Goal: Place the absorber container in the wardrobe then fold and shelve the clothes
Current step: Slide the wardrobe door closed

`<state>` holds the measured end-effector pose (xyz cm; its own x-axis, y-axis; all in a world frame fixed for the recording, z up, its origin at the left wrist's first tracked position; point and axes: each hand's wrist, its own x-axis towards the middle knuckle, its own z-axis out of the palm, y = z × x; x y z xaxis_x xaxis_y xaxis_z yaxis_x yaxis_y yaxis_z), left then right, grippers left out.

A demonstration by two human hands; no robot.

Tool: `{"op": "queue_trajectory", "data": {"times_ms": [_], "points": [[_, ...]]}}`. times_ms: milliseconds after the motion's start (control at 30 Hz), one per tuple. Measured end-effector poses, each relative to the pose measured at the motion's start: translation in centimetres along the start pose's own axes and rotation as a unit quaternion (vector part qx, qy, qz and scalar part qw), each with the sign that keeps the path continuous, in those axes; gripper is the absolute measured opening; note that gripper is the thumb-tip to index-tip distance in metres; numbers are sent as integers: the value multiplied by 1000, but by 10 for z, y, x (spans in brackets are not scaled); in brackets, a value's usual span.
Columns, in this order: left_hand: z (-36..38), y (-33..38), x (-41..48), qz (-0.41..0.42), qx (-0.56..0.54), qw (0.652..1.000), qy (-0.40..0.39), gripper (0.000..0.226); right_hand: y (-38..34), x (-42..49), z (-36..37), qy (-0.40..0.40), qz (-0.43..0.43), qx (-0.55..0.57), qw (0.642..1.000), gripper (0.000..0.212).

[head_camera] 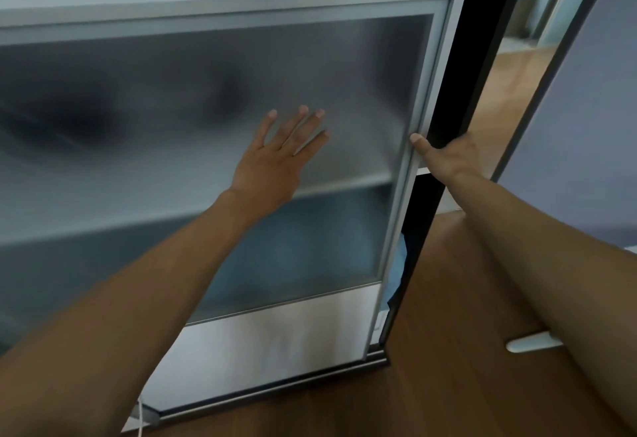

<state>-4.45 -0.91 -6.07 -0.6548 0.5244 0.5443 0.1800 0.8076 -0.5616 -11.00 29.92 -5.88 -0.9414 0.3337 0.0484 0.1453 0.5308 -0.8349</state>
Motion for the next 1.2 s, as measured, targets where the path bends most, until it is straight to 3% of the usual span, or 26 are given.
{"op": "queue_trajectory", "data": {"times_ms": [400,633,867,1200], "points": [[2,58,38,-49,4,996,-71,91,28,29,-8,7,-71,100,992,65],[-4,74,58,-3,38,998,-54,87,41,41,-5,83,-56,138,985,39],[7,55,41,35,56,995,-80,101,49,57,-13,118,-2,148,982,40],[23,60,39,1,43,995,-93,124,55,63,-10,125,-46,92,987,45]]}}
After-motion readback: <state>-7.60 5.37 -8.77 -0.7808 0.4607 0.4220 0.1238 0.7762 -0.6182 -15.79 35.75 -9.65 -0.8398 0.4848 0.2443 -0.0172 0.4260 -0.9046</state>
